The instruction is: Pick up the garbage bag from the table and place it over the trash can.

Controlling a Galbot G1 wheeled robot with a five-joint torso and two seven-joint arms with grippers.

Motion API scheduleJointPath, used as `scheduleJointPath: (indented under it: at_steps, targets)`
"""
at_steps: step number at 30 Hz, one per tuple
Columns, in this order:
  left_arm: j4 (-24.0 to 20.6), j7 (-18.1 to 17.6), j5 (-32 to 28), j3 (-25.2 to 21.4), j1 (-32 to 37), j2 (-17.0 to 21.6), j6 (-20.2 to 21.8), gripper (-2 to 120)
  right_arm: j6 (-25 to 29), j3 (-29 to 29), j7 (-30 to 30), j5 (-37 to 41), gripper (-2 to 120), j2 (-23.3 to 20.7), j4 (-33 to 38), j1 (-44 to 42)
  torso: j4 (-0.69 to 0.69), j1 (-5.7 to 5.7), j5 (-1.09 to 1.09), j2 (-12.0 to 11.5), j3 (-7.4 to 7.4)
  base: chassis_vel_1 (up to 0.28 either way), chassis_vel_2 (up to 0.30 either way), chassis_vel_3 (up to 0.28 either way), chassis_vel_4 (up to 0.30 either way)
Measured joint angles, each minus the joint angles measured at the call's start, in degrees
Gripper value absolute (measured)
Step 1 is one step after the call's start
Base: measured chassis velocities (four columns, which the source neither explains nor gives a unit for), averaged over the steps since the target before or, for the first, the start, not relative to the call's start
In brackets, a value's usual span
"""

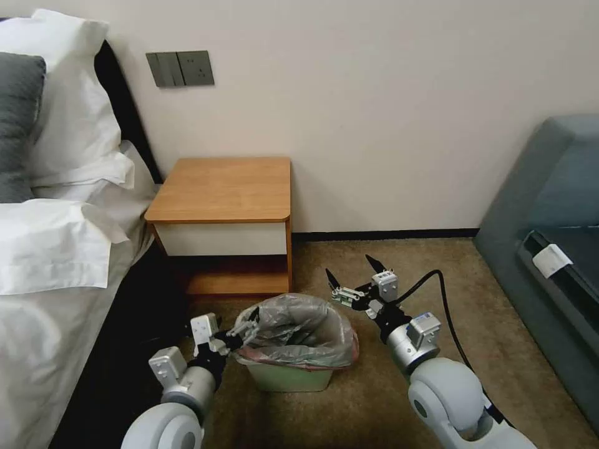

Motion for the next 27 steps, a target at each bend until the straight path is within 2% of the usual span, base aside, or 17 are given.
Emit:
scheduleJointPath:
  at_steps: [2, 4, 5, 6, 7, 9, 11, 12, 16, 27]
  targets:
    - [5.24, 2.04, 4.93, -0.77, -1.77, 1.22, -11.33, 100, 1.62, 0.10, 2.04, -3.88, 100, 1.35, -0.81, -1.28, 0.00, 0.00, -0.01, 0.00, 0.00, 0.000, 0.000, 0.000, 0.000]
    - [6.08, 2.53, 5.83, -0.92, -2.01, 1.43, -12.95, 100, 2.03, 0.15, 2.51, -4.82, 100, 1.67, -1.02, -1.56, -0.01, 0.00, -0.02, 0.00, 0.00, 0.000, 0.000, 0.000, 0.000]
    - [9.00, 4.18, 8.53, -1.27, -2.64, 2.24, -17.51, 100, 3.04, 0.13, 4.02, -7.34, 100, 2.64, -1.56, -2.53, -0.01, 0.00, 0.00, 0.00, 0.00, 0.000, 0.000, 0.000, 0.000]
    - [10.75, 4.99, 9.58, -1.38, -2.86, 2.69, -19.54, 100, 3.95, 0.09, 5.13, -9.18, 100, 3.57, -2.00, -3.33, -0.01, 0.00, -0.01, 0.00, 0.00, 0.000, 0.000, 0.000, 0.000]
    - [10.75, 4.99, 9.58, -1.38, -2.86, 2.69, -19.54, 100, 3.95, 0.09, 5.13, -9.18, 100, 3.57, -2.00, -3.33, -0.01, 0.00, -0.01, 0.00, 0.00, 0.000, 0.000, 0.000, 0.000]
    - [14.30, 6.12, 11.56, -1.60, -3.45, 2.76, -22.61, 99, 6.46, -0.01, 6.62, -13.21, 100, 6.25, -3.46, -4.99, -0.01, 0.00, 0.00, 0.00, 0.00, 0.000, 0.000, 0.000, 0.000]
    - [14.84, 6.29, 11.88, -1.62, -3.56, 2.68, -22.96, 97, 6.94, 0.00, 6.77, -13.84, 100, 6.73, -3.73, -5.22, -0.01, 0.00, 0.00, 0.00, 0.00, 0.000, 0.000, 0.000, 0.000]
    - [17.35, 6.82, 12.66, -1.50, -3.87, 2.28, -24.04, 91, 9.26, 0.05, 7.31, -16.06, 100, 9.03, -5.09, -6.35, -0.01, 0.00, -0.01, 0.00, 0.00, 0.000, 0.000, 0.000, 0.000]
    - [20.26, 7.10, 13.15, -0.87, -3.44, 1.64, -25.20, 86, 12.44, 0.51, 7.35, -18.26, 100, 11.57, -7.13, -7.79, 0.00, 0.00, 0.00, 0.00, 0.00, 0.000, 0.000, 0.000, 0.000]
    - [20.51, 7.09, 13.38, -0.76, -3.22, 1.48, -25.32, 86, 12.81, 0.86, 7.16, -18.66, 100, 11.79, -7.30, -7.88, 0.00, 0.00, 0.00, 0.00, 0.00, 0.000, 0.000, 0.000, 0.000]
